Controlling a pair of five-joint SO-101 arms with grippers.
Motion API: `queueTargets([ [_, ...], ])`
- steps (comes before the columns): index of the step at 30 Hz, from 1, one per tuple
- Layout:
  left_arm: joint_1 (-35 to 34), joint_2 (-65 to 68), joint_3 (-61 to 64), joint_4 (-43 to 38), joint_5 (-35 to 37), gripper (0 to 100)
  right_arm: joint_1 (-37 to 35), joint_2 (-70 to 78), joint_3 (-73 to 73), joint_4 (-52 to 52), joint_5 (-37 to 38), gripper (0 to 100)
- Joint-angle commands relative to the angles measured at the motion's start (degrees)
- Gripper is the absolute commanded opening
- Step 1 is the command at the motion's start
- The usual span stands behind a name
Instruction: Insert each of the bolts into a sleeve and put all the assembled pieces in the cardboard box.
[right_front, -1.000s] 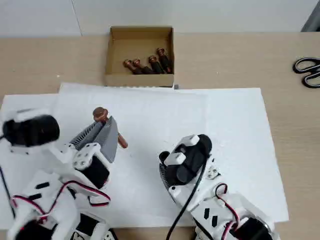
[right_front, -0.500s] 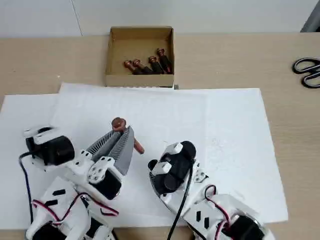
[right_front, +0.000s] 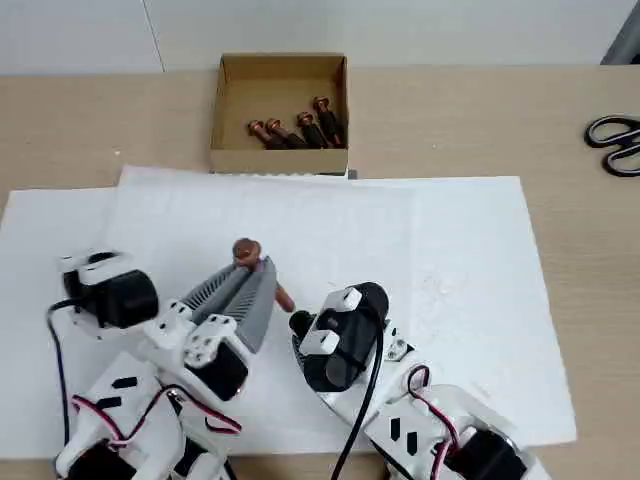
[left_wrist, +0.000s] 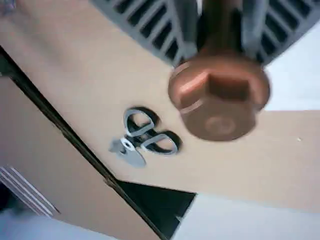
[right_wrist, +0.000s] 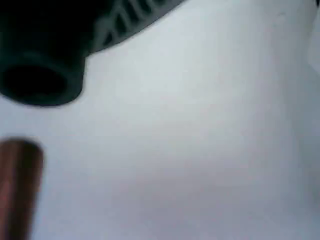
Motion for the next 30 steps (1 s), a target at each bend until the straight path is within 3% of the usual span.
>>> queueTargets([
  [1,1.5,-0.2,0.7,-1.8,0.1,1,-0.3,-0.4,-0.3,-1.6,0.8,0.2],
  [17,1.8,-0.4,0.7,-1.3,0.1,1,-0.2,-0.5,-0.5,-1.7,0.9,0.2],
  [30,2.0,-0.3,-1.5,6.5,0.1,1,-0.2,-0.4,-0.5,-4.4,2.6,0.2],
])
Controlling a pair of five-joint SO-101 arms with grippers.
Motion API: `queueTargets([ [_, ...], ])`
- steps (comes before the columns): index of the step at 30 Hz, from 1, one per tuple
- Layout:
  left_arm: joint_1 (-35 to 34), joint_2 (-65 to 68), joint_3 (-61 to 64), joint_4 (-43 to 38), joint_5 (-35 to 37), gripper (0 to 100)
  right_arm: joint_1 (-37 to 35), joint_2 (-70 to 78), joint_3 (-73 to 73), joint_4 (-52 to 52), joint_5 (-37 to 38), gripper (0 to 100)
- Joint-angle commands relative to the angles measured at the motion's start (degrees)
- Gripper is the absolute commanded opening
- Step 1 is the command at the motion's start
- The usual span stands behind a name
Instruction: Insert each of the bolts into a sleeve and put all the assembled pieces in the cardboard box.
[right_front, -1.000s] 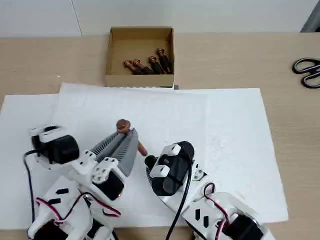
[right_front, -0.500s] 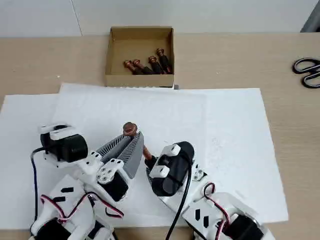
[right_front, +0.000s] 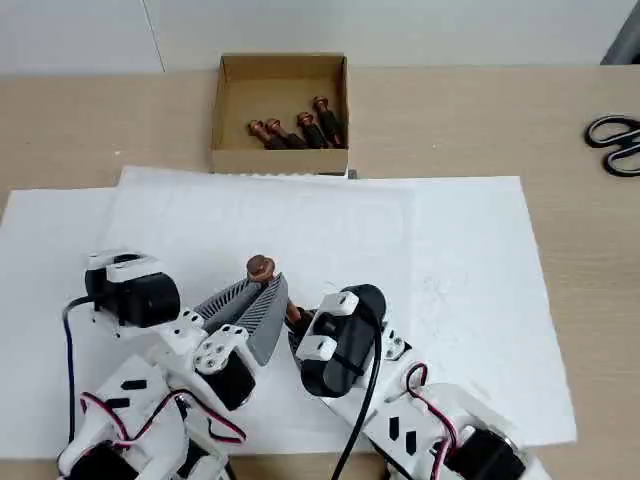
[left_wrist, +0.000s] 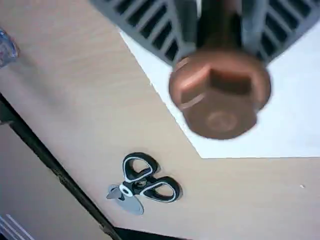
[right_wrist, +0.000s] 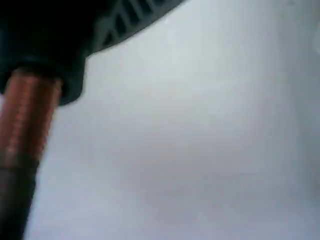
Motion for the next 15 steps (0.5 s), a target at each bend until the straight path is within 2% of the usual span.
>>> queueTargets([
  [1,0.4,0.5,-2.1,1.8,0.1,1,0.0,-0.4,-0.6,-1.8,0.6,0.2],
  [6,5.0,0.6,-1.8,5.1,0.1,1,0.0,-0.3,-0.6,-3.7,0.6,0.2],
  [12,5.4,0.4,1.7,5.9,-0.4,1,0.0,-0.3,-0.6,-4.5,0.6,0.2],
  [15,5.1,0.4,2.0,5.7,-4.2,1,0.0,-0.4,-0.6,-4.4,0.6,0.2],
])
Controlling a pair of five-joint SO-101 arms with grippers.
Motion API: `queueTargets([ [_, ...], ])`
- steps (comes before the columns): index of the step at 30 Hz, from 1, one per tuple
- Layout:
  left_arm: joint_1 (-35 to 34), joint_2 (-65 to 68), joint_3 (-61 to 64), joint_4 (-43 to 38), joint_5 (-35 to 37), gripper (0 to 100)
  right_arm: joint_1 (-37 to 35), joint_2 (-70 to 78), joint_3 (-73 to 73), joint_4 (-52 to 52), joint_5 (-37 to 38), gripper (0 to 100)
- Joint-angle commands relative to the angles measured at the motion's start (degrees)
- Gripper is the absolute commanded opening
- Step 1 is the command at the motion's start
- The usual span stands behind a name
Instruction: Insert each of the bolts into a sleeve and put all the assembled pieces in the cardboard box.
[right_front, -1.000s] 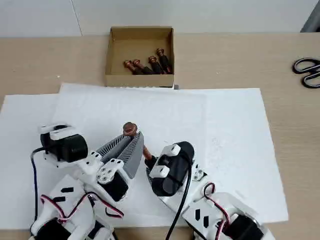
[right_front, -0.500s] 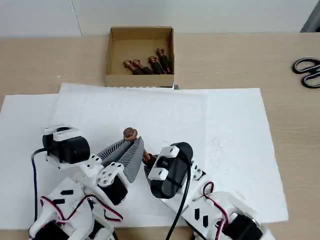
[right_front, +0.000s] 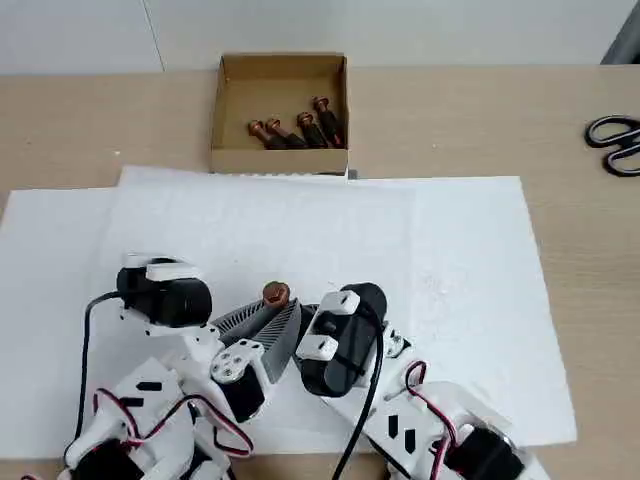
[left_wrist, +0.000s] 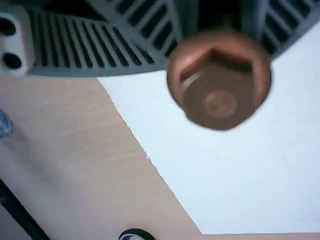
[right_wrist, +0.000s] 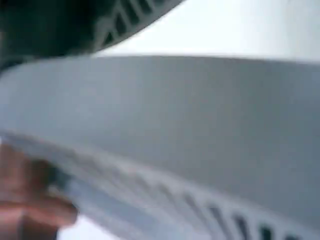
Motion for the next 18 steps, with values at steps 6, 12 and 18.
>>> queueTargets([
  [6,-0.2,0.6,0.3,1.1,-3.8,20,0.0,-0.5,-0.8,-1.5,0.6,0.2],
  [12,-0.2,0.6,-0.1,4.8,-4.0,25,0.0,-0.5,-0.8,-1.4,0.6,0.2],
  [18,-3.3,0.7,-4.5,5.3,-5.3,25,0.0,-0.5,-0.5,-1.3,0.6,0.2],
])
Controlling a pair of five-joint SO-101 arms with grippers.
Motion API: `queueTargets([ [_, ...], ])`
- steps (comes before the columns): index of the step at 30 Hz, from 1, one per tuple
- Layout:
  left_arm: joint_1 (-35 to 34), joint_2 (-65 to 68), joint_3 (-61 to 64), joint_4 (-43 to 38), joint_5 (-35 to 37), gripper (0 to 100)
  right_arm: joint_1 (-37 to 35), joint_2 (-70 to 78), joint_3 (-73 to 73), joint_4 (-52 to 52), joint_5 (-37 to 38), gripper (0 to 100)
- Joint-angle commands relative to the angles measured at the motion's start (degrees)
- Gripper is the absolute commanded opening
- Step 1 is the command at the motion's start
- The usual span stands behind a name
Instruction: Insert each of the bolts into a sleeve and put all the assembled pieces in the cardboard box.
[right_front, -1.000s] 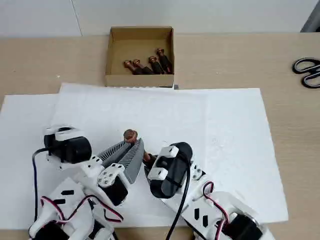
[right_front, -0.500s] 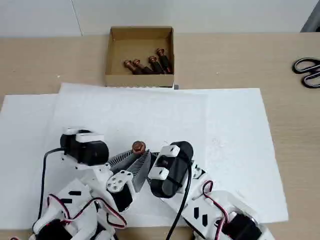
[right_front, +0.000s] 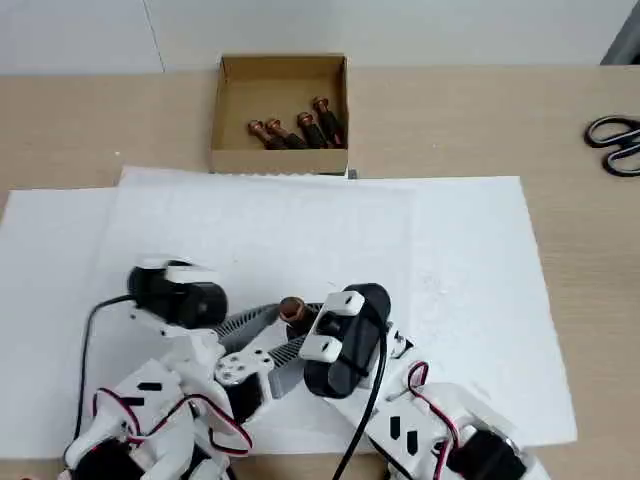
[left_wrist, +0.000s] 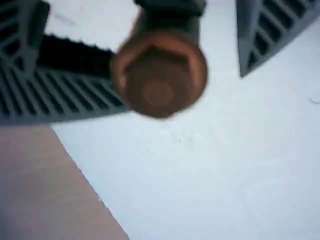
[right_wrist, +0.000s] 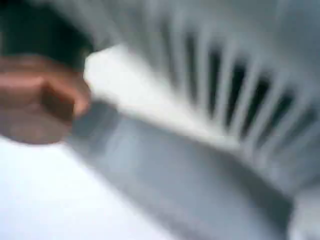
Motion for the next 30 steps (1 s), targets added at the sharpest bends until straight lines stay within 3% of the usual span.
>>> queueTargets([
  [1,-1.8,0.6,-4.2,0.4,-2.1,25,-0.1,-0.4,-0.4,-1.3,0.4,0.2],
  [9,-6.9,0.6,-10.9,3.8,-4.2,25,-0.1,-0.2,-0.4,-1.4,0.3,0.2],
  [11,-8.0,0.6,-12.6,3.8,-4.2,20,0.0,-0.1,-0.4,-1.4,0.3,0.2],
  [15,-12.3,0.3,-13.1,3.4,-4.2,0,4.1,-0.2,1.2,-1.4,0.0,0.2],
  [19,-20.4,0.2,-10.3,3.3,-4.7,0,10.1,-0.1,1.3,-1.4,-0.1,0.2],
  [21,-25.3,0.2,-7.4,3.2,-8.3,1,13.1,-0.5,1.2,-1.4,-1.1,0.2],
  [25,-37.3,0.1,0.2,-2.6,-15.6,1,20.5,-0.6,1.1,-1.4,-3.6,0.2],
  [30,-47.3,0.1,12.4,-18.1,-20.3,1,28.4,-0.6,1.1,-1.8,-3.9,0.2],
])
